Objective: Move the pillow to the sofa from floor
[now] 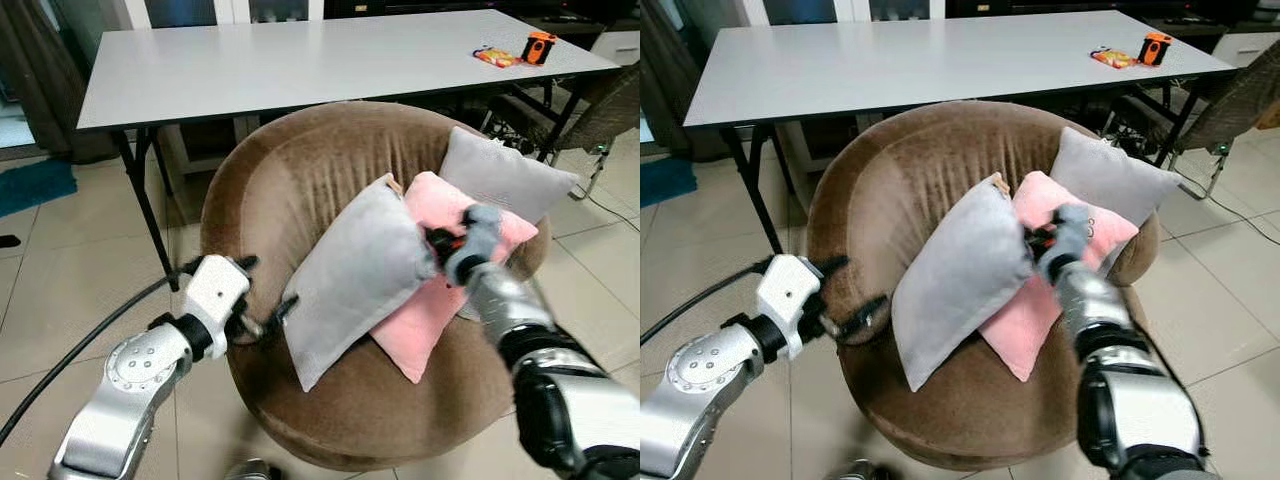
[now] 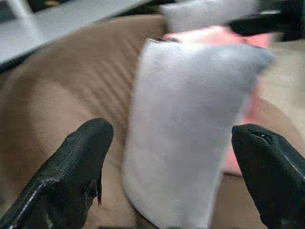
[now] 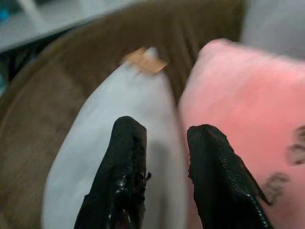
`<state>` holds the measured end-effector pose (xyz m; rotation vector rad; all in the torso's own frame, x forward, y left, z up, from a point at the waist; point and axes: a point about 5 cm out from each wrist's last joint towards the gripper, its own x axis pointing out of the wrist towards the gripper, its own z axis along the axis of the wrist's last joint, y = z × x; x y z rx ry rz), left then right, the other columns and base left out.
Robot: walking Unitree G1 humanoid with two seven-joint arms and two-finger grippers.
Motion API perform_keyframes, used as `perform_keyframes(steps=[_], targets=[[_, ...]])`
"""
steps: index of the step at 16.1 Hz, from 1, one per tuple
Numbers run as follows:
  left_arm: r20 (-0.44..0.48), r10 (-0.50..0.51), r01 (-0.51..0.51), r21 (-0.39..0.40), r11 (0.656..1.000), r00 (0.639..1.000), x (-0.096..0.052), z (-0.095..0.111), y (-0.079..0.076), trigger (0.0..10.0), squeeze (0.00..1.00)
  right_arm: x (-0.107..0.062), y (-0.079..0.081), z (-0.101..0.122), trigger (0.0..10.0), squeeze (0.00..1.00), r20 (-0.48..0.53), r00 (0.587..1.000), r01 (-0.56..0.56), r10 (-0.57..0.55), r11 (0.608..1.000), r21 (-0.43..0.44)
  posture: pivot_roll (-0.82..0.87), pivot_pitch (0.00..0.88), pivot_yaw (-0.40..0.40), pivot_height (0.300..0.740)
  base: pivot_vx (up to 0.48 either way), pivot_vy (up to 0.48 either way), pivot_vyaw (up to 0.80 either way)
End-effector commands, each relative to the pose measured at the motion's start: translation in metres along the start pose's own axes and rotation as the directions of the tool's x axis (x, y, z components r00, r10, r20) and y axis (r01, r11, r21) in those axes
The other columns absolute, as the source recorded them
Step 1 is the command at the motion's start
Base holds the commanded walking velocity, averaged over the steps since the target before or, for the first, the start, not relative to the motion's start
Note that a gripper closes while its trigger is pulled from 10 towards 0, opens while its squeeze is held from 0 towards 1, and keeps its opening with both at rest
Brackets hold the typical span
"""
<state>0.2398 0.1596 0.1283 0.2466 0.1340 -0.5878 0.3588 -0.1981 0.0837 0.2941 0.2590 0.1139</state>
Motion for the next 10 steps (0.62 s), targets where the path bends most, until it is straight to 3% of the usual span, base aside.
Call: perform_keyframes(steps=[1, 3, 4, 5, 6, 10], targets=[[0.008, 0.082, -0.082, 0.002, 0.997, 0.997, -0.002, -0.001, 0.007, 10.0, 0.0, -0.005, -0.008, 0.001, 10.0, 0.0, 0.035, 0.999, 0.015, -0.016, 1.0, 0.023, -0.01, 0.0, 0.002, 0.74, 0.0, 0.0, 0.0], [0.018, 0.225, -0.225, -0.007, 0.974, 0.974, -0.01, -0.004, 0.01, 10.0, 0.0, -0.017, -0.018, 0.017, 10.0, 0.0, 0.173, 0.984, 0.051, -0.05, 0.999, -0.001, 0.0, 0.0, -0.05, 0.74, 0.0, 0.0, 0.0], [0.02, 0.252, -0.252, -0.006, 0.968, 0.968, -0.013, -0.005, 0.01, 10.0, 0.0, -0.021, -0.018, 0.02, 10.0, 0.0, 0.196, 0.979, 0.051, -0.05, 0.999, 0.003, 0.0, 0.0, -0.05, 0.74, 0.0, 0.0, 0.0], [0.006, 0.356, -0.356, -0.006, 0.935, 0.935, -0.019, -0.006, 0.012, 10.0, 0.0, -0.043, -0.006, 0.031, 10.0, 0.0, 0.249, 0.968, 0.018, -0.027, 0.999, 0.035, 0.01, 0.0, -0.073, 0.74, 0.0, -0.3, 0.0], [0.012, 0.392, -0.392, -0.006, 0.92, 0.92, -0.021, -0.004, 0.013, 10.0, 0.0, -0.056, 0.005, 0.035, 10.0, 0.0, 0.268, 0.963, 0.003, -0.017, 0.999, 0.051, 0.0, 0.0, -0.082, 0.74, 0.0, -0.364, 0.0], [0.046, 0.39, -0.392, 0.059, 0.918, 0.92, -0.014, 0.006, 0.013, 10.0, 0.0, -0.068, 0.038, 0.023, 10.0, 0.0, 0.267, 0.964, 0.002, 0.017, 0.997, -0.072, 0.0, 0.0, -0.081, 0.74, 0.0, -0.477, 0.0]])
